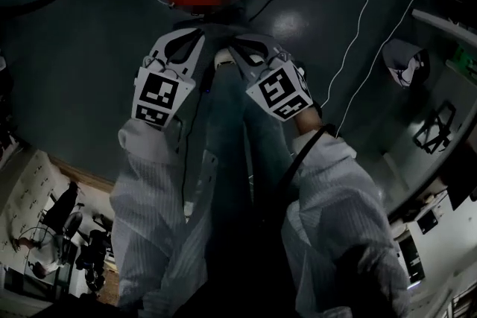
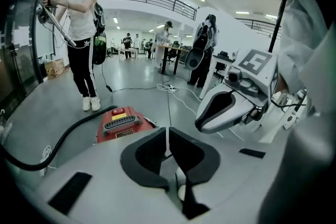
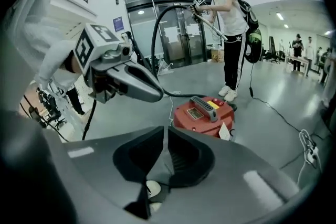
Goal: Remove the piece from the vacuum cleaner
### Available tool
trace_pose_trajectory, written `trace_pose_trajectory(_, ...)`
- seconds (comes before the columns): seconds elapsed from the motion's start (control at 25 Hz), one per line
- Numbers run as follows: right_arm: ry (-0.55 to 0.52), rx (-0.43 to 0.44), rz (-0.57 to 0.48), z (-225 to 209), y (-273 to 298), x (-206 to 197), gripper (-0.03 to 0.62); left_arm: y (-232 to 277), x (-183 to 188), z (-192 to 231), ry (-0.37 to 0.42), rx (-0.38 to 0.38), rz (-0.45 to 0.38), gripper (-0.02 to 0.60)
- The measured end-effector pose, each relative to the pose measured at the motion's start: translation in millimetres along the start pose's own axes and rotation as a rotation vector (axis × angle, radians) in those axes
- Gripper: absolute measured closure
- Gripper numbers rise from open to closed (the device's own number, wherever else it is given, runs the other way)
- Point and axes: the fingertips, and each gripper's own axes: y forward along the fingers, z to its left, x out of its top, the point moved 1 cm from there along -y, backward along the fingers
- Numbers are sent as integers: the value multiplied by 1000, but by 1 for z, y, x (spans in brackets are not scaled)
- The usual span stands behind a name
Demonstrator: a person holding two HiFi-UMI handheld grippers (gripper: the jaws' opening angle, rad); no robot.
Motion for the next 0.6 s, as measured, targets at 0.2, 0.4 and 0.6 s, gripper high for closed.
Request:
trace_pose_trajectory(0.2,-101,-2,142,-20,65,-67,520,48,-34,49,83,56,62,575)
trace_pose_trajectory(0.4,-223,44,267,-23,113,-107,441,93,-57,89,121,81,143,511)
trace_pose_trajectory(0.6,-344,67,331,-20,141,-122,426,124,-77,94,139,79,185,488)
